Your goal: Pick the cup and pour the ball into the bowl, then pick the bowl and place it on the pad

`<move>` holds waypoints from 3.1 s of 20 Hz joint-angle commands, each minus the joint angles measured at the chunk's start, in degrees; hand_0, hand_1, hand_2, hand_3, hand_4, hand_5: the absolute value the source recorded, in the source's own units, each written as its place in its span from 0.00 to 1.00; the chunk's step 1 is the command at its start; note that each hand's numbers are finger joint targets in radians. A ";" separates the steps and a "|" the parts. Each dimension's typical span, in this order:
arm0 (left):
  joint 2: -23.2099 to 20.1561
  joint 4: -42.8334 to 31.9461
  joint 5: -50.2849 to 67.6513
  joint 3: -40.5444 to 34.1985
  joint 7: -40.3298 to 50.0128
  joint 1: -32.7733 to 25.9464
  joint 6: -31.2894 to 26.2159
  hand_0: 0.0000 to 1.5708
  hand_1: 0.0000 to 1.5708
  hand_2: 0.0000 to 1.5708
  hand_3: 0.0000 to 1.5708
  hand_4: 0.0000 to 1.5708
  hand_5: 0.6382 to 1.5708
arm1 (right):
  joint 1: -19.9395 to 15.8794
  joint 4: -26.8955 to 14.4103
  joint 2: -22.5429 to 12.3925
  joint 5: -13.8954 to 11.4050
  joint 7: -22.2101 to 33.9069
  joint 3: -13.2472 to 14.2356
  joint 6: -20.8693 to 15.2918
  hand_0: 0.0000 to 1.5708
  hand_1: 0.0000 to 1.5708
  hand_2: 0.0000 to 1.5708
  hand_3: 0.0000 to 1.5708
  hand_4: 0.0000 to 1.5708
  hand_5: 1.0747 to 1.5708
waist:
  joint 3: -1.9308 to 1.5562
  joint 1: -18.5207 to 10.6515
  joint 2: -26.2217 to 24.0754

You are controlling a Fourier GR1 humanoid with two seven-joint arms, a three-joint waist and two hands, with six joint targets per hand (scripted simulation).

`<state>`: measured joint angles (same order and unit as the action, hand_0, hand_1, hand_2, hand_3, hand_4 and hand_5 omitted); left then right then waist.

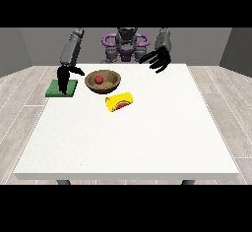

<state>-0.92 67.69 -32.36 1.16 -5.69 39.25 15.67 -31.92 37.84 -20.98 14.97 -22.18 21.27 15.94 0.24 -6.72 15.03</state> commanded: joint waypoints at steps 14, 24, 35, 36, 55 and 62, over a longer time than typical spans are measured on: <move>-0.57 -5.93 14.60 -5.77 -5.95 -3.02 -6.39 0.00 0.00 0.00 0.00 0.00 0.97 | 1.65 -2.10 7.11 -2.81 0.92 -5.65 -2.95 0.00 0.00 0.00 0.00 0.12 0.96 | -0.27 4.27 -4.17; 0.70 2.52 14.09 -0.70 -4.29 -3.85 -7.53 0.00 0.00 0.00 0.00 0.00 0.99 | 3.58 -7.67 9.98 -1.36 -8.10 -2.75 -4.35 0.00 0.00 0.00 0.00 0.10 0.91 | -0.34 -2.66 0.06; -1.67 -1.67 15.84 -3.31 -4.58 -8.30 -9.34 0.00 0.00 0.00 0.00 0.00 0.99 | 0.95 -2.48 12.95 0.10 5.56 -4.35 -8.32 0.00 0.00 0.00 0.00 0.24 0.96 | -0.22 0.37 -9.16; -2.62 -1.72 16.14 -3.97 -5.45 -6.40 -9.81 0.00 0.00 0.00 0.00 0.00 0.99 | -1.28 -2.82 14.40 -0.16 4.14 -4.33 -10.85 0.00 0.00 0.00 0.00 0.24 0.96 | -0.24 -0.05 -6.04; -7.05 -6.90 19.81 -9.88 -9.31 -11.50 -11.07 0.00 0.00 0.00 0.00 0.00 1.00 | -1.66 -1.14 13.02 -9.92 22.27 -12.98 -23.39 1.00 1.00 1.00 1.00 0.65 0.97 | -0.21 4.88 -12.62; -9.95 -7.54 21.44 -11.24 -10.05 -11.25 -13.41 0.00 0.00 0.00 0.00 0.00 1.00 | -3.99 0.96 5.60 -5.54 29.69 -9.02 -17.37 1.00 1.00 1.00 1.00 0.68 0.96 | -0.24 5.94 -12.44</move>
<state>-9.23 60.14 -11.54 -9.88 -15.71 29.48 4.12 -36.23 37.97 -11.95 7.81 4.56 10.70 -3.98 0.08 -0.86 3.78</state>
